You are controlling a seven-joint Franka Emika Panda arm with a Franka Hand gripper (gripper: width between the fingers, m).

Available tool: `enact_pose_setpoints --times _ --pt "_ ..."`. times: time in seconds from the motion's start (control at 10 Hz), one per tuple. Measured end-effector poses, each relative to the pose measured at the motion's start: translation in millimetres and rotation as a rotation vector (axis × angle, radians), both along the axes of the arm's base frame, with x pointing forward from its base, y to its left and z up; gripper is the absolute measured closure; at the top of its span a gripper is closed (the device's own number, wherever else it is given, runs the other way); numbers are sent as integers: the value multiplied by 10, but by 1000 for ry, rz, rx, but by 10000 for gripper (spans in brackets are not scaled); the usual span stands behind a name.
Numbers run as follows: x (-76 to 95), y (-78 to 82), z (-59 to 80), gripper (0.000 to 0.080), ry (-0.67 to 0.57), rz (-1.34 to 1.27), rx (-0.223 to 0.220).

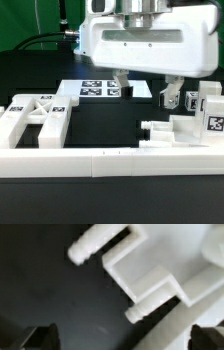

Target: Assemble chair

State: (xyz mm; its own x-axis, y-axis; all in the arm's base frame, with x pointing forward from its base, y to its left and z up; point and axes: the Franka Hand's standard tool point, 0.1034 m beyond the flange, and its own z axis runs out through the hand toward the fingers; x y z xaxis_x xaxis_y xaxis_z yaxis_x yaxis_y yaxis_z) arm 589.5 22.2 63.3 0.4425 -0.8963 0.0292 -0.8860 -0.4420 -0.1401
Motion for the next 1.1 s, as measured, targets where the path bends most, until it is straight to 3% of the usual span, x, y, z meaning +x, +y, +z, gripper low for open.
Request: enact_pose_setpoints --times 0.1,0.4,0.7,1.1 --pt "1 71 -24 151 4 -25 3" --pt "-2 72 -29 151 8 -176 32" --pt "-91 292 -116 151 26 -549 108" --pt "-95 295 -141 151 28 -589 112"
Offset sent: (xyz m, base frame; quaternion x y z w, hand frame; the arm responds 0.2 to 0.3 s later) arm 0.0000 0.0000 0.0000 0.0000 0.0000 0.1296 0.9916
